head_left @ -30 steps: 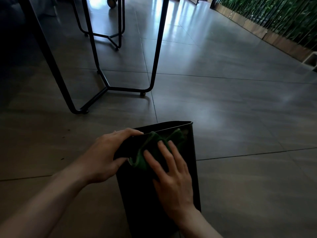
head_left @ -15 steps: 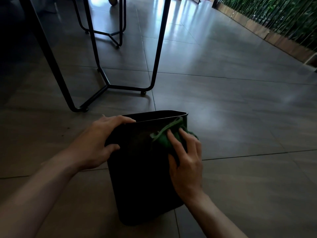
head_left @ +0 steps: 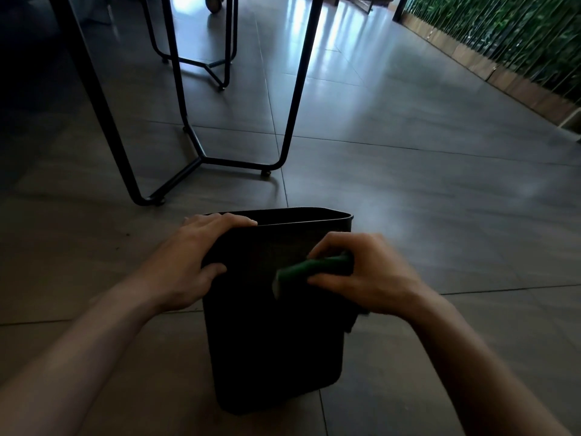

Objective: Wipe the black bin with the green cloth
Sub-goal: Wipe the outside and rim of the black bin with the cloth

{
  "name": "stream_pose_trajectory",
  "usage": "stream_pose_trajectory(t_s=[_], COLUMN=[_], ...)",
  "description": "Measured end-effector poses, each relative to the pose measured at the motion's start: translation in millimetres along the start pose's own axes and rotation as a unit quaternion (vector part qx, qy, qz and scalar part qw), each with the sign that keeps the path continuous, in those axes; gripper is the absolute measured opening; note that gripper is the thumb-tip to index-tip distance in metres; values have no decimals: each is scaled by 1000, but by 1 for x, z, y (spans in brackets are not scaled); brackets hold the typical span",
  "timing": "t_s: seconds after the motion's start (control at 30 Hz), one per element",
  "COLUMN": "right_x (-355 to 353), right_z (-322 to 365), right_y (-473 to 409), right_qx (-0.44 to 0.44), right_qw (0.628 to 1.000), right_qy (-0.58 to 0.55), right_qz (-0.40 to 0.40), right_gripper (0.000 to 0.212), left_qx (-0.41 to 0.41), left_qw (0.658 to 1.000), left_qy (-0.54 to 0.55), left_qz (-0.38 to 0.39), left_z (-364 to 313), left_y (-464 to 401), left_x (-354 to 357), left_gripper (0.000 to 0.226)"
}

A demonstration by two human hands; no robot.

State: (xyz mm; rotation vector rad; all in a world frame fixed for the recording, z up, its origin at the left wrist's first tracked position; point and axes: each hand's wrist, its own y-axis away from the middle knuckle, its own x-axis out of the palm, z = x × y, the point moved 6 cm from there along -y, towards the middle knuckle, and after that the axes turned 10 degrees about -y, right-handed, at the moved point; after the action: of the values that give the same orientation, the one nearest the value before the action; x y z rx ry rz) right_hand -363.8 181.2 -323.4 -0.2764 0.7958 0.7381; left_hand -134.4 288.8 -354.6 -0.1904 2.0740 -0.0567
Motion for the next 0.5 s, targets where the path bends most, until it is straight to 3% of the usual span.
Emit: stream_pose_trajectory(t_s=[0.1,0.23,0.4,0.5], right_x=[-3,5,25,46], right_z=[-2,-9,-5,1], right_y=[-1,12,19,15], right_qx=[-28,-24,-39,-31], right_qw=[984,918,861,852], right_qy=[-1,-62,-102,-124], right_qz=[-174,-392,-496,-508], right_gripper=[50,68,49,50], left_qx=[2,-3,4,7], left_qw=[1000,1000,1000,1000], left_qy=[4,2,3,6], left_qz=[-5,-8,-13,-18], left_z=[-2,-2,-5,-6], left_y=[2,4,5,5], left_x=[0,-1,-1,-2], left_gripper=[84,84,84,83])
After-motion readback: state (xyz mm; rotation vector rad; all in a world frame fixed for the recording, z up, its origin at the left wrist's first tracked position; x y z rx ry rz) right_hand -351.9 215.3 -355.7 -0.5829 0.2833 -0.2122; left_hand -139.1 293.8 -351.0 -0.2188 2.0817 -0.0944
